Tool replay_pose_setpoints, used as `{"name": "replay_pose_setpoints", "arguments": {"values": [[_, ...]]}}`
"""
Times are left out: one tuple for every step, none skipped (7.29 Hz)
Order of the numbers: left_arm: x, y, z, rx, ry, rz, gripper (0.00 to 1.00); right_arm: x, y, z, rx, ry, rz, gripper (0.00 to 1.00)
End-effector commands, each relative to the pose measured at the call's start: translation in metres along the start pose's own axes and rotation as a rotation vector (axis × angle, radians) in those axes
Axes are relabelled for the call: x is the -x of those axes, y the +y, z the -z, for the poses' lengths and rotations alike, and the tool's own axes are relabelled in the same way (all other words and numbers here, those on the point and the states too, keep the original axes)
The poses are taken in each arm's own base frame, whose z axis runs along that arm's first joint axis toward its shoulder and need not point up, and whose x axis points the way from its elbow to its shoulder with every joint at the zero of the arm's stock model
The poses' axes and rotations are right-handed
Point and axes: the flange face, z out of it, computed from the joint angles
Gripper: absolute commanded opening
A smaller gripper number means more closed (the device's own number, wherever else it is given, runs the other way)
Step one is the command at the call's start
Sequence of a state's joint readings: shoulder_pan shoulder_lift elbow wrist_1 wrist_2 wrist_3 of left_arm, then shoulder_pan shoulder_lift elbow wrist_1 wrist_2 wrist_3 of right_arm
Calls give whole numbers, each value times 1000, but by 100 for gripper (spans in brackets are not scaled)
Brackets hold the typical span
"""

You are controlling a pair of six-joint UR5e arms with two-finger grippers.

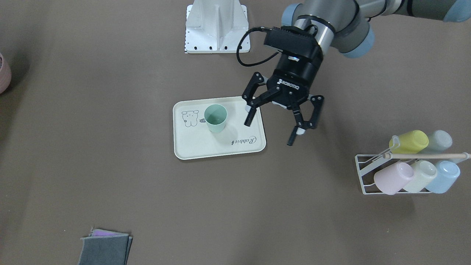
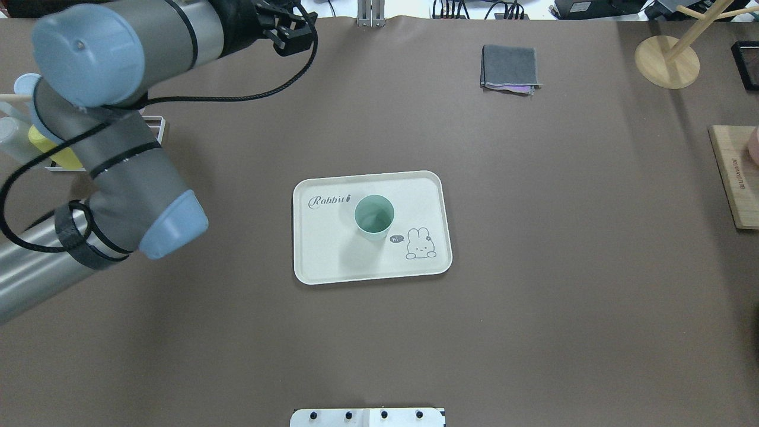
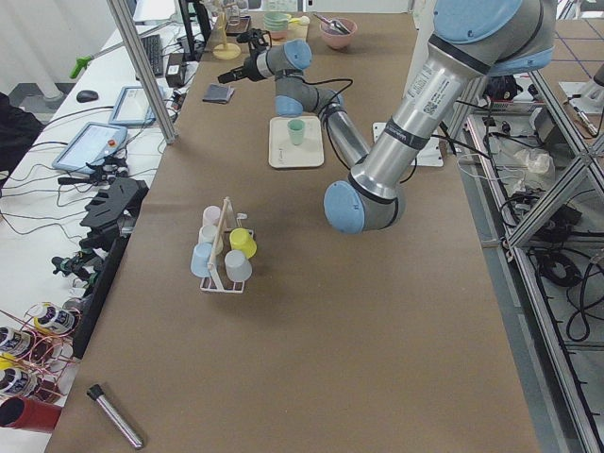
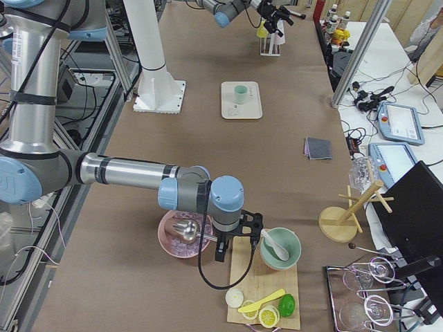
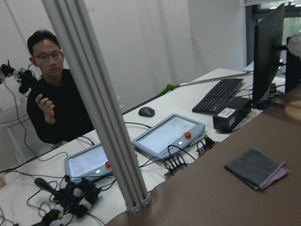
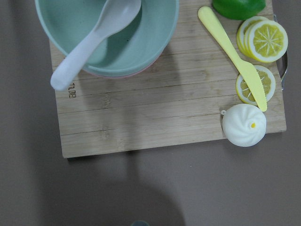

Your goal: Pick up and place green cup on tray

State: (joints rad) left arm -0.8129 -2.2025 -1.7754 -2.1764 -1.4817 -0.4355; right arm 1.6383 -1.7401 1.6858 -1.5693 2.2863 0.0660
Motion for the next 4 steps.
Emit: {"name": "replay_pose_setpoints", "arguments": {"values": [[78, 3, 9, 243, -109, -30, 98, 1, 0, 0, 1, -1, 2, 100], [109, 11, 19, 392, -87, -24, 98, 1, -1, 1, -2, -1, 3, 100], [157, 32, 36, 520, -54, 5, 98, 1, -1, 1, -3, -1, 5, 100], [186, 59, 48, 645, -36, 74, 98, 2, -2, 2, -4, -1, 7, 100]]}}
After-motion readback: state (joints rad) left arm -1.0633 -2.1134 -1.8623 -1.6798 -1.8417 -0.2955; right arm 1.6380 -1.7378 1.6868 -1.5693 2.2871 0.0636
